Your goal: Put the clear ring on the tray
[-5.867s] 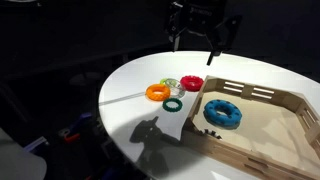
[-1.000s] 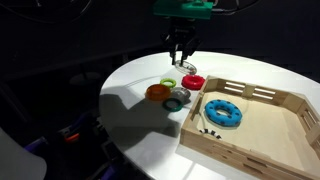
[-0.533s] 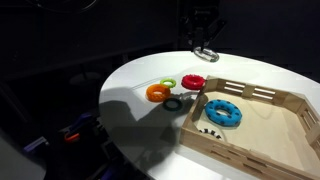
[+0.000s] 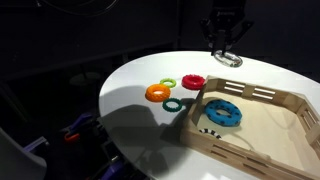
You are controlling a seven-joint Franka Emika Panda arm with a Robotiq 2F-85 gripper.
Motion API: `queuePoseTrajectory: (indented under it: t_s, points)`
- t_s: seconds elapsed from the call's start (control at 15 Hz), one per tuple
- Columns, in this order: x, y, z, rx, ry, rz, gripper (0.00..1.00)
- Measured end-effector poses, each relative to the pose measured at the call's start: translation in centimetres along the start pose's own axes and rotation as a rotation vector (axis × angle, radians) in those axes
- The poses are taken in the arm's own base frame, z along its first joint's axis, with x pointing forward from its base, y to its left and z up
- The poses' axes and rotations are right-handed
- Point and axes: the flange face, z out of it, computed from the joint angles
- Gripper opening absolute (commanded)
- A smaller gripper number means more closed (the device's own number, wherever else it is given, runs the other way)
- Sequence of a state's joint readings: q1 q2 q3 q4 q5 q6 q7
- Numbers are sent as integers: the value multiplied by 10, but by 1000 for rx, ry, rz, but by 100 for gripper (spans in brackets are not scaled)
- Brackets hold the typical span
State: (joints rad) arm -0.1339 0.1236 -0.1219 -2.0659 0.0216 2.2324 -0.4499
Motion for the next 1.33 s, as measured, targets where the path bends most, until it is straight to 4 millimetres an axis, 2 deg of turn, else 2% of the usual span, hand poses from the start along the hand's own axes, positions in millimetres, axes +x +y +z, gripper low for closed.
queuePoseTrajectory:
  t_s: [0.33,0.73,1.27,1.33]
  points:
    - [-5,24,31,-3,-55,60,10]
    - [-17,45,59,0,-111,94,11]
    - [-22,48,67,-48,-183,49,11]
    - [-22,48,67,-61,-190,45,30]
